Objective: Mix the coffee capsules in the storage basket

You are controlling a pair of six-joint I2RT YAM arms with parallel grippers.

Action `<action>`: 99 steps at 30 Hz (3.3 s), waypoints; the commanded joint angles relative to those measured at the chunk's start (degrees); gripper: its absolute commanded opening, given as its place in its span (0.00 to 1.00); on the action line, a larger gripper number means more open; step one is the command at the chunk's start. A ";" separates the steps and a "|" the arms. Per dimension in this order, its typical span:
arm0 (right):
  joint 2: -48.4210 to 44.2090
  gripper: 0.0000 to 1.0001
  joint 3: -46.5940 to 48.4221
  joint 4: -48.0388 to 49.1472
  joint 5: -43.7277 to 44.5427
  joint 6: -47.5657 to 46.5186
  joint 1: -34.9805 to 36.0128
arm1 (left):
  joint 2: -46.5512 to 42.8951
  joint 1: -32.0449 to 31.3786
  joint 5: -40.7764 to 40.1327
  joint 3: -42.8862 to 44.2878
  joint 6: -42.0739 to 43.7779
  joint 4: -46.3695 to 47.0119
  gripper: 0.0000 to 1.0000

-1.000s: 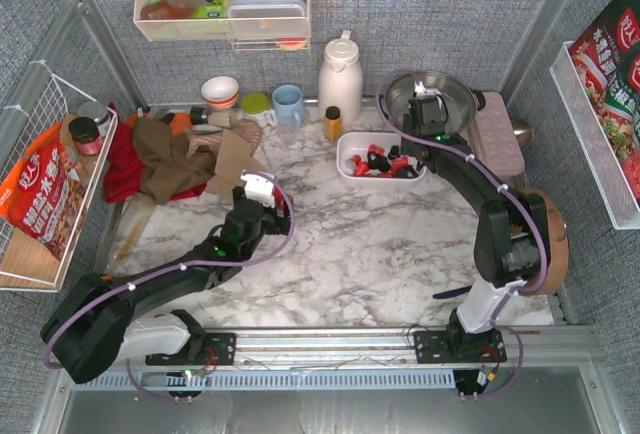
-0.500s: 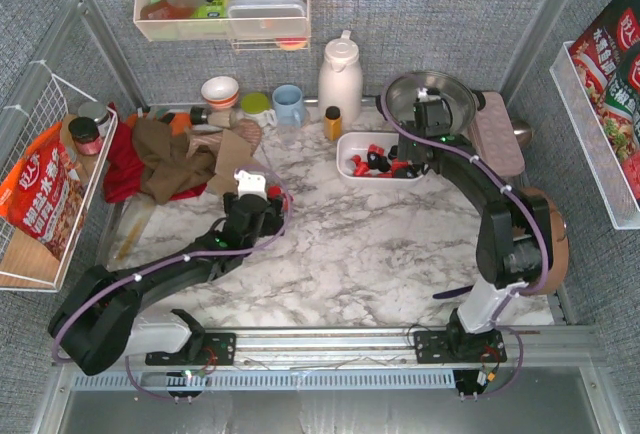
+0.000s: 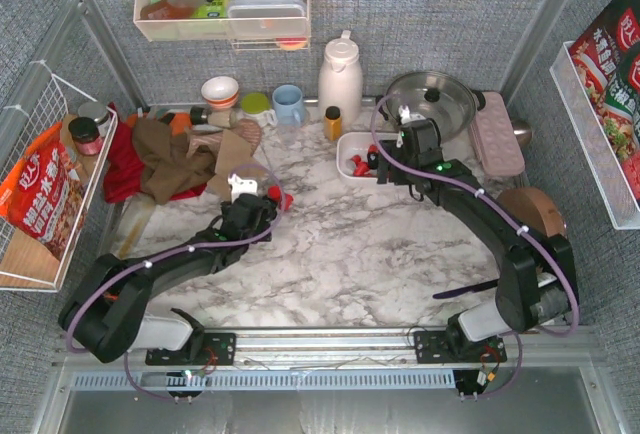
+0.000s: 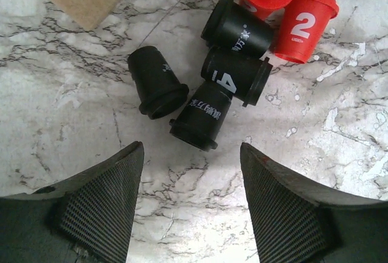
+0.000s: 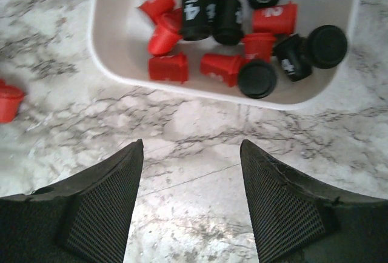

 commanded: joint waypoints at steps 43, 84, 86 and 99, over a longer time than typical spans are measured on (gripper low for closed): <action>-5.50 0.69 -1.11 -3.66 -8.83 1.06 4.61 | 3.58 7.31 27.53 4.19 10.99 4.56 0.35; -7.16 0.62 -2.37 12.14 -27.90 21.72 18.36 | -7.97 -5.22 46.38 -0.62 22.20 41.10 0.36; -6.93 0.59 -2.64 12.56 -27.86 22.23 18.40 | -8.02 -5.38 46.42 -0.62 22.28 41.18 0.36; -6.70 0.37 -4.31 14.84 -27.31 23.89 18.53 | -7.50 -5.92 45.16 -0.29 21.52 41.15 0.63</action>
